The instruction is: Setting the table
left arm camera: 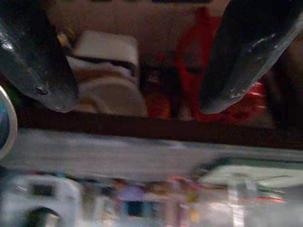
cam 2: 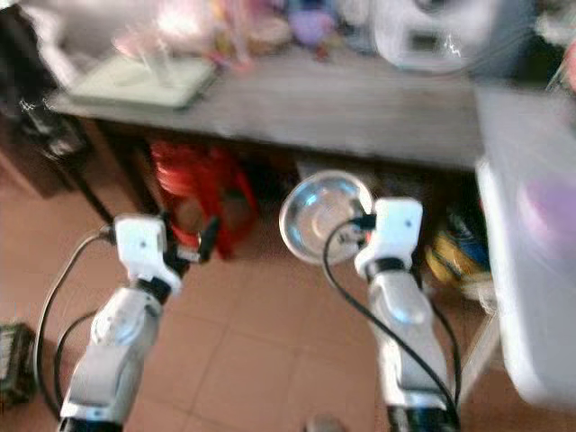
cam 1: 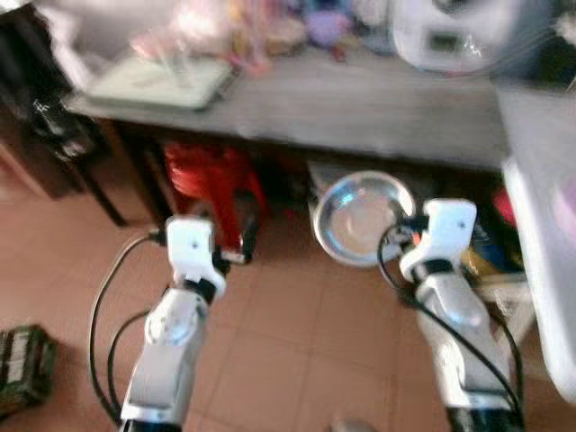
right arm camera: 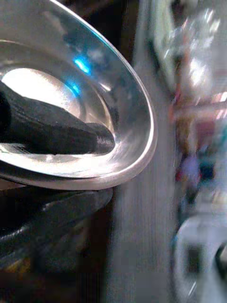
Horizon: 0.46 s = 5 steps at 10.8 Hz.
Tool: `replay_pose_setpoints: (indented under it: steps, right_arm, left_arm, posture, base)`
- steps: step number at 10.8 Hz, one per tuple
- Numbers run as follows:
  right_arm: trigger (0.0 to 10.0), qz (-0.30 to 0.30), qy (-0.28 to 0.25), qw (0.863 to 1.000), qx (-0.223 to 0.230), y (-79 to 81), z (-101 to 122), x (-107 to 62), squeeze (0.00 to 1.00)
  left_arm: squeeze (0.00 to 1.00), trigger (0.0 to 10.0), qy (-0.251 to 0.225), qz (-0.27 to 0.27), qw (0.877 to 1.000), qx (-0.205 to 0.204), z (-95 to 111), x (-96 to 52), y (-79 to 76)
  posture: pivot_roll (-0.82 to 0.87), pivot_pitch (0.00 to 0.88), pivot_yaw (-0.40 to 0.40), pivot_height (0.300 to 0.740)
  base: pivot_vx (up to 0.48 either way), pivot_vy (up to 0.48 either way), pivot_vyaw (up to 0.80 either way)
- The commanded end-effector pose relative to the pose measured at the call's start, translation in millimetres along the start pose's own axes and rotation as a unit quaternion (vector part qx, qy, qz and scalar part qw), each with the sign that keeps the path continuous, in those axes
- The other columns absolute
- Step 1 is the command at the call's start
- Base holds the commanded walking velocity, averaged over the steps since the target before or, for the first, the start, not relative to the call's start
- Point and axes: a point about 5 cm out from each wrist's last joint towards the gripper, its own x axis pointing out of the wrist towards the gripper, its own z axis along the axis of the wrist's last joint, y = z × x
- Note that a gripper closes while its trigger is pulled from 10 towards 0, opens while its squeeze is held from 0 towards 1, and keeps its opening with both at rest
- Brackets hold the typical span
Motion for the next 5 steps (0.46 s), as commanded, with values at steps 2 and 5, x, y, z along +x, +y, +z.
replay_pose_setpoints:
  steps: [2,5]
  right_arm:
    - [10.0,0.017,-0.013,1.000,0.010,9.5,4.9,5.1,0.00]
    - [10.0,0.018,-0.007,1.000,0.023,13.0,3.8,8.2,0.00]
  left_arm:
    - [0.00,10.0,-0.009,0.014,1.000,0.002,7.7,-0.3,6.1]
    - [0.00,10.0,-0.009,-0.004,1.000,-0.002,7.7,0.4,0.4]
  posture:
    - [-0.02,0.005,0.057,0.740]
    - [-0.02,0.004,0.059,0.740]
  base:
    - [0.480,0.000,0.00]
    - [0.480,0.000,-0.27]
